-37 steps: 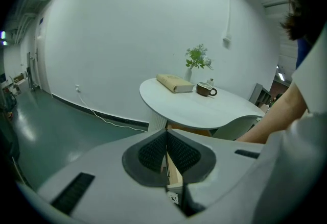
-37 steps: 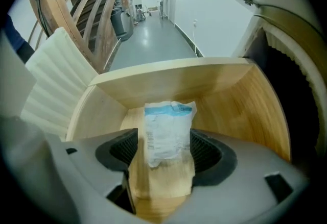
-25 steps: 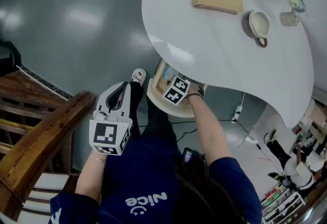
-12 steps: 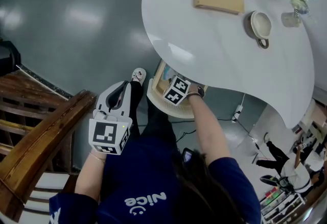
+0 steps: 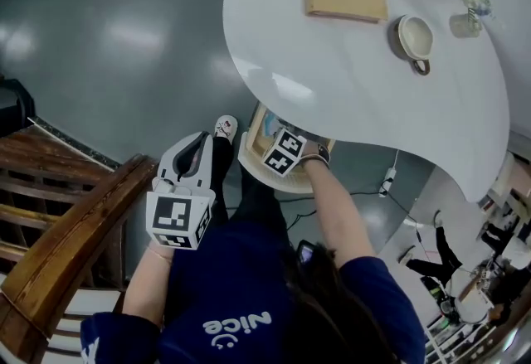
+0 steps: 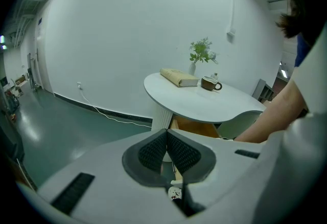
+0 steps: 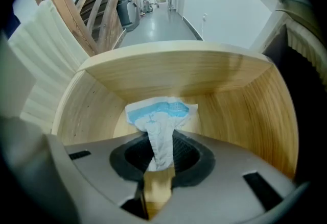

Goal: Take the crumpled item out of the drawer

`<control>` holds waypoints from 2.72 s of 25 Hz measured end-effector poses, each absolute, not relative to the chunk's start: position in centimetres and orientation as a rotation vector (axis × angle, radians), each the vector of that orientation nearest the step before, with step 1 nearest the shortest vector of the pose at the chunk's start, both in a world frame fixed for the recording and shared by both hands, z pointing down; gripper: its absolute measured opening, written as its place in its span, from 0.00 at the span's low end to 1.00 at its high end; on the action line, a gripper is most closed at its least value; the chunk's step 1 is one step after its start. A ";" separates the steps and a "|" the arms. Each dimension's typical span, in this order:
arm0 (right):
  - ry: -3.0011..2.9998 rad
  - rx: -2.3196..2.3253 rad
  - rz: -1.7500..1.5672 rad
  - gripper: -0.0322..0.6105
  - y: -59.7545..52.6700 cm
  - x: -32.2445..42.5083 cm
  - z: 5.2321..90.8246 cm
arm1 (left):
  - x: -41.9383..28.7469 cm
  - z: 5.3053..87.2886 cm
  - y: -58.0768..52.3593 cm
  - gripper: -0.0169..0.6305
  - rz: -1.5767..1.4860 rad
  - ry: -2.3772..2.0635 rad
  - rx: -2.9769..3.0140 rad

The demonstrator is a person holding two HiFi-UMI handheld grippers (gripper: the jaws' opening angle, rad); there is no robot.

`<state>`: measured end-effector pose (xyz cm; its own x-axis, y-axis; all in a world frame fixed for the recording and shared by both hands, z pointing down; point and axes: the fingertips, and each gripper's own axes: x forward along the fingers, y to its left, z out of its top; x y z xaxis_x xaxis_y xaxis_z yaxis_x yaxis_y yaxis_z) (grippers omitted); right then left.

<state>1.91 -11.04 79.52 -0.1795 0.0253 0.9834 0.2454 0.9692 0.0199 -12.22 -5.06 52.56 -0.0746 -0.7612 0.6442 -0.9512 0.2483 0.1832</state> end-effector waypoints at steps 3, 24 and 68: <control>-1.751 -0.203 -0.173 0.19 -10.6 2.2 78.9 | -12.2 52.5 -5.4 0.03 0.382 -1.871 1.572; -1.797 -0.234 0.027 0.19 -8.5 3.0 71.2 | -10.6 50.8 -9.6 0.03 0.402 -1.784 1.750; -2.309 0.680 0.487 0.19 -11.7 5.2 48.0 | -5.7 42.5 -13.2 0.03 0.246 -1.616 2.098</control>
<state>5.22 -11.74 48.02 -0.6381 -0.3364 0.6926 -0.5875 0.7942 -0.1555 -5.66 -13.16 42.47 0.2871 -0.8613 0.4193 -0.9470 -0.1893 0.2596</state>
